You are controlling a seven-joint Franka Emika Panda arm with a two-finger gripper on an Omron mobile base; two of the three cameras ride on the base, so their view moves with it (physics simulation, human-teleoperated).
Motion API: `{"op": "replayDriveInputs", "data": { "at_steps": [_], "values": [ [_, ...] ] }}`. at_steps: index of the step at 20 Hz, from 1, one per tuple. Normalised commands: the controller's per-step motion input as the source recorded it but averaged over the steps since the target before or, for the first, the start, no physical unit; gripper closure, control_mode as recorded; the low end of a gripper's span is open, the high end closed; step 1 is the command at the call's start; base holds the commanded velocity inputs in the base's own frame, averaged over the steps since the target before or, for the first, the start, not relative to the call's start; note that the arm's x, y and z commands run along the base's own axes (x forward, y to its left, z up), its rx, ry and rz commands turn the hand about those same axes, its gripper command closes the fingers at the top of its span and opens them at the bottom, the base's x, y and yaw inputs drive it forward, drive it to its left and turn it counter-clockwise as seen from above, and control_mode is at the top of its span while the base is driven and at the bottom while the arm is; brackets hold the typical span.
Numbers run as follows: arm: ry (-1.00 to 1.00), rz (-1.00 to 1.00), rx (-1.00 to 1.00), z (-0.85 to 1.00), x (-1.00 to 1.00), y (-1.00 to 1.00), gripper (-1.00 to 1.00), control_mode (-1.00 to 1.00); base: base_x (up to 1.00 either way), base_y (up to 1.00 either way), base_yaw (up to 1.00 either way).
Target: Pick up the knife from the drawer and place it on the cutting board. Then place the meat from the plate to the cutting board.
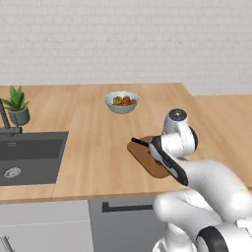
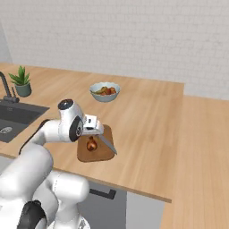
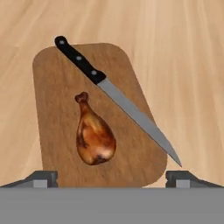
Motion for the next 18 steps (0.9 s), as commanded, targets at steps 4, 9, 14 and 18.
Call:
{"op": "replayDriveInputs", "data": {
  "at_steps": [4,9,14,18],
  "values": [
    [-0.80,0.00,0.10,1.00,-1.00,-0.38,-1.00,-1.00,0.00,0.00,0.00],
    [-0.81,0.00,0.08,0.97,-1.00,-0.70,-1.00,-1.00,0.00,0.00,0.00],
    [-0.84,0.00,0.10,0.87,-1.00,-0.67,-1.00,-1.00,0.00,0.00,0.00],
    [-0.01,0.01,-0.05,-0.01,-0.02,0.06,-1.00,-1.00,0.00,0.00,0.00]
  ]
}}
